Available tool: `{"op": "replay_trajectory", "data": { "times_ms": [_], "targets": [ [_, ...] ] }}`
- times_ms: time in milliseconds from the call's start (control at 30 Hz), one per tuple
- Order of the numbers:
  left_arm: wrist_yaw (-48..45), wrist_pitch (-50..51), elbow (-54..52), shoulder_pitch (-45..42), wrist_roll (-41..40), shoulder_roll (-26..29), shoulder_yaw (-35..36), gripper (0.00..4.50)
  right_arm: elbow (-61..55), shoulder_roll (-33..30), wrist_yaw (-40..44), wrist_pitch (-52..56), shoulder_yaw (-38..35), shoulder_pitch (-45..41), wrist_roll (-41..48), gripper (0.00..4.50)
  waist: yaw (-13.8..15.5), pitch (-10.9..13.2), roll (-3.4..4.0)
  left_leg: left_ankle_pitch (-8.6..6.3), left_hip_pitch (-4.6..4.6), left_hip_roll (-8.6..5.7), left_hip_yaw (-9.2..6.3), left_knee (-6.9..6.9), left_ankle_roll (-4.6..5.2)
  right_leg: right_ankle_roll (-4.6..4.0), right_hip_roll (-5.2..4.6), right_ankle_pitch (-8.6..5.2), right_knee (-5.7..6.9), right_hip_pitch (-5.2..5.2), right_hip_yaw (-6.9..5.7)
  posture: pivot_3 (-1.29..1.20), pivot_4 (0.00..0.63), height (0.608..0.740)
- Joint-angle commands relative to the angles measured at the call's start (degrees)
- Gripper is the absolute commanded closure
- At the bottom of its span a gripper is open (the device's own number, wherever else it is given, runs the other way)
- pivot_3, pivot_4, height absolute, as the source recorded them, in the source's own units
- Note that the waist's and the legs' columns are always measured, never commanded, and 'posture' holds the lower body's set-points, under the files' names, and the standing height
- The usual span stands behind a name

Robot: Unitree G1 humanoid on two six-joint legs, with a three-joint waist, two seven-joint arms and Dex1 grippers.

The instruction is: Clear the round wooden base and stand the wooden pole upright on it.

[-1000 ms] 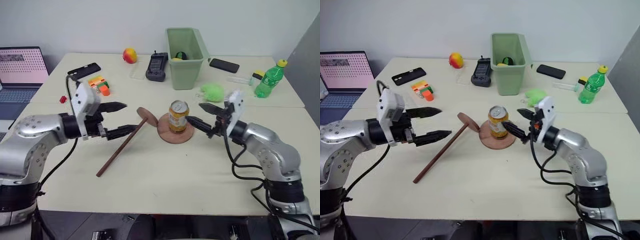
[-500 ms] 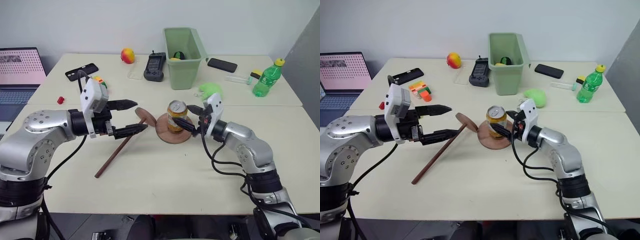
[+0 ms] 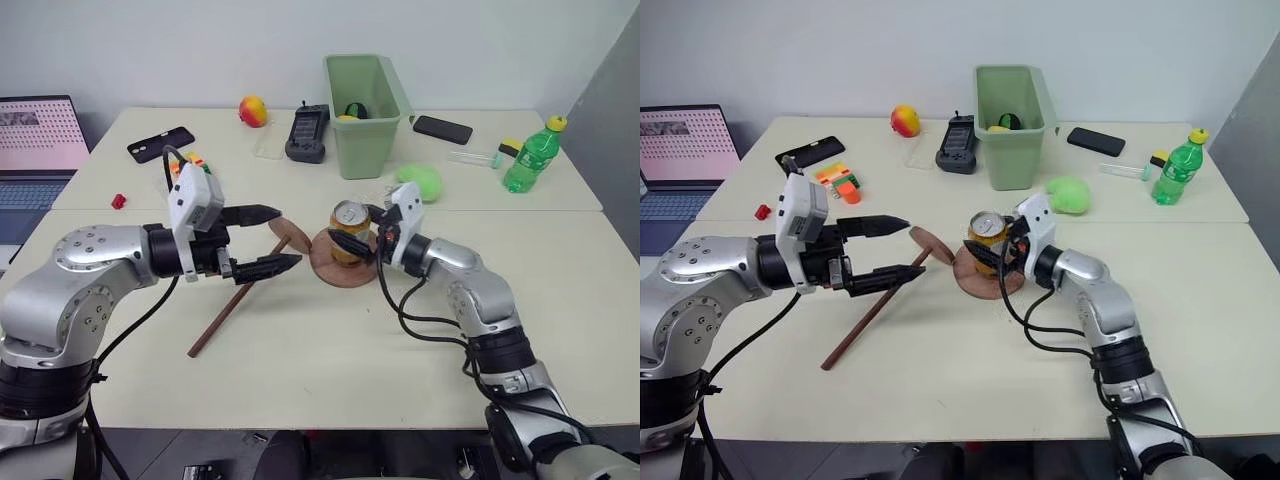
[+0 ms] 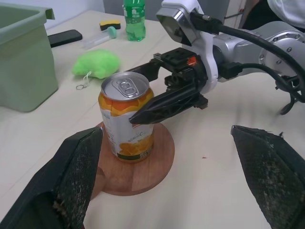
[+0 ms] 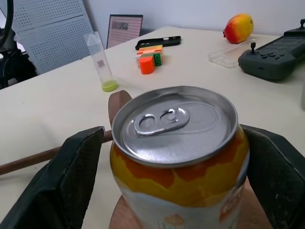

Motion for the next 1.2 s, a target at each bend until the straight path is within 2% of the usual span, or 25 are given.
{"op": "replay_trajectory", "data": {
  "times_ms": [33,67,100,133,200,533,667,833,1000,1200],
  "targets": [
    [0.67,-0.47,-1.69,0.20,-0.93,0.10,2.10,0.04,0.49,0.62,0.64,-3.23,0.42,-1.09,-1.39,0.00,0.00,0.00,0.00,0.00,0.00,0.00,0.01,0.00,0.00,0.00,0.00,0.00,0.00,0.00,0.01,0.00,0.150,0.740],
    [0.64,-0.39,-1.73,0.24,-1.04,0.18,2.19,0.04,0.76,0.65,0.59,-3.75,0.56,-0.99,-1.80,0.00,0.00,0.00,0.00,0.00,0.00,0.00,0.00,0.00,0.00,0.00,0.00,0.00,0.00,0.00,0.00,0.00,0.150,0.740],
    [0.68,-0.32,-1.72,0.17,-1.11,0.22,2.19,0.00,1.12,0.74,0.58,-4.23,0.55,-0.92,-2.07,0.35,0.00,0.00,0.00,0.00,0.00,0.01,0.00,0.00,0.00,0.00,0.00,0.00,0.01,0.00,0.00,0.00,0.150,0.740],
    [0.76,-0.26,-1.69,0.03,-1.14,0.21,2.14,0.00,1.48,0.79,0.63,-4.64,0.54,-0.90,-2.27,0.42,0.00,0.00,0.00,0.00,0.00,0.01,-0.01,0.00,0.00,0.00,0.00,0.00,0.01,0.00,0.00,0.00,0.150,0.740],
    [0.88,-0.17,-1.70,-0.12,-1.21,0.21,2.11,0.00,1.91,0.87,0.62,-5.39,0.55,-0.85,-2.65,0.87,0.00,0.00,0.00,0.00,0.00,0.00,0.00,0.00,0.00,0.00,0.00,0.00,0.00,0.00,0.01,0.00,0.150,0.740],
    [1.34,0.01,-1.63,-0.65,-1.84,0.18,1.92,0.00,-3.42,0.65,0.59,-2.68,-2.30,-0.49,0.90,0.89,0.00,0.01,0.01,0.00,0.00,0.01,0.00,0.00,0.00,0.00,-0.02,0.00,0.00,0.00,0.00,0.00,0.150,0.740],
    [1.61,1.19,-1.80,-2.46,-3.59,-0.41,1.48,0.00,-8.04,-1.29,-1.54,1.87,-6.78,-1.27,4.30,0.89,0.16,0.03,0.02,0.00,-0.08,-0.01,-0.01,0.01,0.00,0.00,-0.03,0.00,0.00,-0.04,-0.01,0.00,0.150,0.740],
    [1.36,1.12,-1.64,-5.73,-3.44,-2.57,-1.35,0.00,-9.22,-5.79,-9.22,5.08,-14.74,-3.69,3.62,0.89,0.43,0.04,0.03,0.00,-0.11,-0.07,-0.02,0.02,0.00,0.00,-0.03,0.00,-0.01,-0.04,-0.03,0.00,0.150,0.740],
    [1.46,0.79,-1.05,-8.90,-2.59,-6.47,-4.92,0.00,1.81,-11.50,-17.82,-1.33,-17.31,-6.74,-5.49,0.89,0.32,0.04,0.04,0.00,-0.10,-0.09,0.08,0.01,0.00,0.00,-0.02,0.00,-0.01,-0.04,0.04,0.00,0.150,0.740],
    [0.52,-0.26,0.46,-11.48,-1.56,-8.91,-7.01,0.00,22.03,-13.49,-24.73,-10.25,-19.69,-11.12,-10.08,0.89,-0.15,0.05,0.03,0.03,-0.10,-0.05,0.32,-0.03,-0.03,0.00,0.00,0.00,-0.03,-0.06,0.10,0.00,0.150,0.740]
  ]
}}
